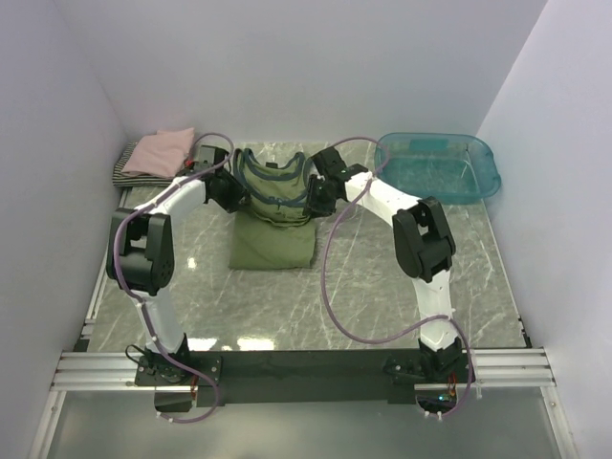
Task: Fold and stack the tank tops
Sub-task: Fold the tank top
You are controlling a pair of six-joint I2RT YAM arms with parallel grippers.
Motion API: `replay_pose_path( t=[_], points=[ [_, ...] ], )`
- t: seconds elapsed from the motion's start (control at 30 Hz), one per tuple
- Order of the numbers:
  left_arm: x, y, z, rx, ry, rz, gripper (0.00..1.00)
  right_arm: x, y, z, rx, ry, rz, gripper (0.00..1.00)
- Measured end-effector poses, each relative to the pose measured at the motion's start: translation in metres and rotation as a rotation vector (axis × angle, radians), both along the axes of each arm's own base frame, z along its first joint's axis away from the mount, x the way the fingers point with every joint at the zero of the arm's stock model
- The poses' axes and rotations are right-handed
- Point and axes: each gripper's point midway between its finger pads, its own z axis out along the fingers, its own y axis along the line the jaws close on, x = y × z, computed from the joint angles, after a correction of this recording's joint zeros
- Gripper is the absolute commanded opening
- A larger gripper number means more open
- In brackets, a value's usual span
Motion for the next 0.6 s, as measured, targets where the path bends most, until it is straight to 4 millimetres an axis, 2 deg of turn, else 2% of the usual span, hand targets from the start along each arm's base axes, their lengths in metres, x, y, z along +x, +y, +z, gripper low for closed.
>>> replay_pose_path(
  t=[0.03,0.07,0.1,0.13,0.2,0.3,0.43,0.53,0.6],
  points=[
    [0.003,0.0,0.002,-0.008,-0.011,0.001,0.54,0.003,-0.001,-0.003,-0.001,0.0,-0.003,0.49],
    [0.006,0.001,0.003,-0.014,-0.027,0.0,0.65,0.007,-0.002,-0.005,-0.001,-0.003,-0.006,0.52],
    [0.009,0.002,0.004,-0.019,-0.045,-0.003,0.7,0.009,-0.004,-0.005,-0.001,-0.008,-0.008,0.55],
    [0.011,0.003,0.004,-0.025,-0.061,-0.007,0.73,0.011,-0.006,-0.005,-0.003,-0.012,-0.011,0.58],
    [0.009,0.006,0.003,-0.033,-0.078,-0.006,0.76,0.018,-0.007,0.001,0.0,-0.043,-0.017,0.59],
    [0.005,0.013,0.012,-0.025,-0.101,-0.015,0.76,0.024,-0.01,0.01,-0.008,-0.084,-0.027,0.59],
    [0.005,0.014,0.052,-0.022,-0.202,-0.038,0.7,0.02,-0.021,0.035,-0.026,-0.162,-0.05,0.59],
    [-0.004,0.006,0.083,-0.039,-0.284,-0.063,0.62,0.017,-0.025,0.061,-0.025,-0.225,-0.049,0.59],
    [-0.018,-0.009,0.092,-0.054,-0.312,-0.094,0.58,0.018,-0.018,0.075,-0.028,-0.269,-0.021,0.59]
  ],
)
